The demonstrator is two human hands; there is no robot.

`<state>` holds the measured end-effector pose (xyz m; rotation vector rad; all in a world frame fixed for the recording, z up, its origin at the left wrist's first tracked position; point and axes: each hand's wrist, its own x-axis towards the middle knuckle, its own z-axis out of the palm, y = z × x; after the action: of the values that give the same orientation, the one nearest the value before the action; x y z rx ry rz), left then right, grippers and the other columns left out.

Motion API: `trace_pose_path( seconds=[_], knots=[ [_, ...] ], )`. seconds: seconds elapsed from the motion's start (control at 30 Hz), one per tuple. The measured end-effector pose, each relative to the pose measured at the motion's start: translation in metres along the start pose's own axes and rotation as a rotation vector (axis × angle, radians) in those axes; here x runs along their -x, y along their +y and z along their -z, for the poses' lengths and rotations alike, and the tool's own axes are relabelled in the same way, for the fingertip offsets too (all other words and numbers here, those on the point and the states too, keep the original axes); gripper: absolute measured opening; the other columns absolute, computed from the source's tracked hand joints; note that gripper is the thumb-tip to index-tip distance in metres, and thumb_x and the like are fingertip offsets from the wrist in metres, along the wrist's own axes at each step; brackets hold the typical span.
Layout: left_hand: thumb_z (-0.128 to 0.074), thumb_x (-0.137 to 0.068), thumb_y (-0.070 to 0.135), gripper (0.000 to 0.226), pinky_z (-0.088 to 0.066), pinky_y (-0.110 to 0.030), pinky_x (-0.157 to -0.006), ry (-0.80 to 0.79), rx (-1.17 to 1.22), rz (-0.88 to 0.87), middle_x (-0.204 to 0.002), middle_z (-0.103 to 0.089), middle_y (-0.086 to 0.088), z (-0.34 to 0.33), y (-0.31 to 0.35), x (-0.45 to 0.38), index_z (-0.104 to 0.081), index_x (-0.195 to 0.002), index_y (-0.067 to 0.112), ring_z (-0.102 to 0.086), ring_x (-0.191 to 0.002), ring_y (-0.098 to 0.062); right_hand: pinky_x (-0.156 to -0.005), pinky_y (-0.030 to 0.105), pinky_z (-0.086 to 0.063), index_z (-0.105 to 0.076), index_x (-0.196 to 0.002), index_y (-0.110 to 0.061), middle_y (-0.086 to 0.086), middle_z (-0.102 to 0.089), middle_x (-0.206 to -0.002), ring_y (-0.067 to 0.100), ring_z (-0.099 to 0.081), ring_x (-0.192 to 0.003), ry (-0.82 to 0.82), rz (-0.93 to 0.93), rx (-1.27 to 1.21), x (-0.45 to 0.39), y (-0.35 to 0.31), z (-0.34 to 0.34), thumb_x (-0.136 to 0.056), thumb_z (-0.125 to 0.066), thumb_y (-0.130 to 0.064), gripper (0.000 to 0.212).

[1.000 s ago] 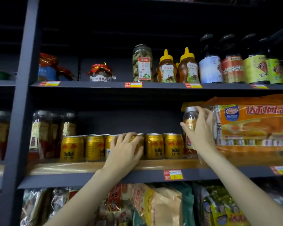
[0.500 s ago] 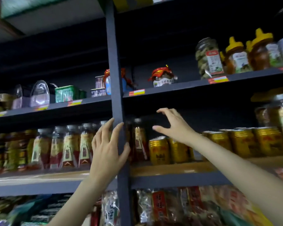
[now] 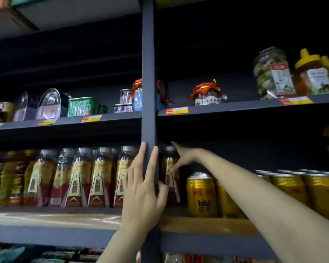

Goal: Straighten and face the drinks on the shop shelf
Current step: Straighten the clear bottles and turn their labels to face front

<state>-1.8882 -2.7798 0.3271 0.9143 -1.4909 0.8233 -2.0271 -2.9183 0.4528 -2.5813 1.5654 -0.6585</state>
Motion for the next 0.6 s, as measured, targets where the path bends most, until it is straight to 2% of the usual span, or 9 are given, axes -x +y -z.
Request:
trace_pose_path(
  seconds=[0.1, 0.2, 0.3, 0.37, 0.5, 0.6],
  knots=[
    [-0.037, -0.082, 0.032, 0.069, -0.011, -0.021, -0.105, -0.009, -0.004, -0.006, -0.157, -0.006, 0.007, 0.0, 0.001, 0.001, -0.014, -0.147, 0.032, -0.015, -0.139, -0.008, -0.112, 0.038, -0.028, 0.0, -0.152, -0.021, 0.009, -0.017, -0.157, 0.029, -0.023, -0.142, 0.048, 0.022, -0.052, -0.012, -0.005, -0.007, -0.074, -0.079, -0.03, 0.111],
    [-0.038, -0.082, 0.03, 0.07, -0.012, -0.021, -0.104, -0.015, -0.01, -0.011, -0.157, -0.004, 0.007, 0.001, 0.002, 0.001, -0.015, -0.147, 0.03, -0.016, -0.138, -0.007, -0.091, 0.029, -0.041, -0.025, -0.141, -0.01, 0.012, -0.04, -0.14, 0.025, -0.044, -0.125, 0.255, 0.09, -0.155, -0.006, -0.011, -0.008, -0.074, -0.079, -0.021, 0.086],
    [-0.039, -0.081, 0.028, 0.069, -0.013, -0.021, -0.104, -0.023, -0.028, -0.01, -0.157, -0.007, 0.002, 0.002, 0.003, 0.0, -0.017, -0.147, 0.027, -0.019, -0.138, -0.012, -0.099, 0.032, -0.039, -0.026, -0.142, -0.01, 0.011, -0.038, -0.144, 0.025, -0.039, -0.131, 0.306, 0.132, -0.137, 0.015, -0.013, -0.004, -0.07, -0.082, -0.023, 0.092],
    [-0.038, -0.081, 0.028, 0.069, -0.014, -0.022, -0.104, -0.021, -0.026, 0.0, -0.157, -0.008, 0.001, 0.003, 0.004, 0.001, -0.018, -0.147, 0.026, -0.021, -0.137, -0.013, -0.097, 0.032, -0.039, -0.032, -0.136, -0.016, 0.007, -0.04, -0.141, 0.024, -0.039, -0.129, 0.357, 0.205, -0.129, 0.035, -0.015, -0.005, -0.067, -0.085, -0.022, 0.087],
    [-0.037, -0.082, 0.03, 0.068, -0.015, -0.023, -0.103, -0.018, -0.019, 0.004, -0.156, -0.011, -0.001, 0.004, 0.005, 0.001, -0.02, -0.147, 0.024, -0.024, -0.135, -0.014, -0.079, 0.02, -0.036, -0.042, -0.118, -0.018, -0.002, -0.049, -0.117, 0.015, -0.049, -0.112, 0.558, 0.379, -0.208, 0.086, -0.019, -0.007, -0.062, -0.087, -0.021, 0.072],
    [-0.038, -0.083, 0.03, 0.066, -0.015, -0.025, -0.104, -0.02, -0.023, 0.009, -0.156, -0.013, -0.004, 0.005, 0.006, 0.0, -0.022, -0.147, 0.021, -0.026, -0.132, -0.016, -0.075, 0.003, -0.037, -0.038, -0.109, -0.025, -0.009, -0.048, -0.11, -0.004, -0.048, -0.098, 0.672, 0.474, -0.315, 0.126, -0.022, -0.007, -0.064, -0.086, -0.019, 0.066]
  ],
)
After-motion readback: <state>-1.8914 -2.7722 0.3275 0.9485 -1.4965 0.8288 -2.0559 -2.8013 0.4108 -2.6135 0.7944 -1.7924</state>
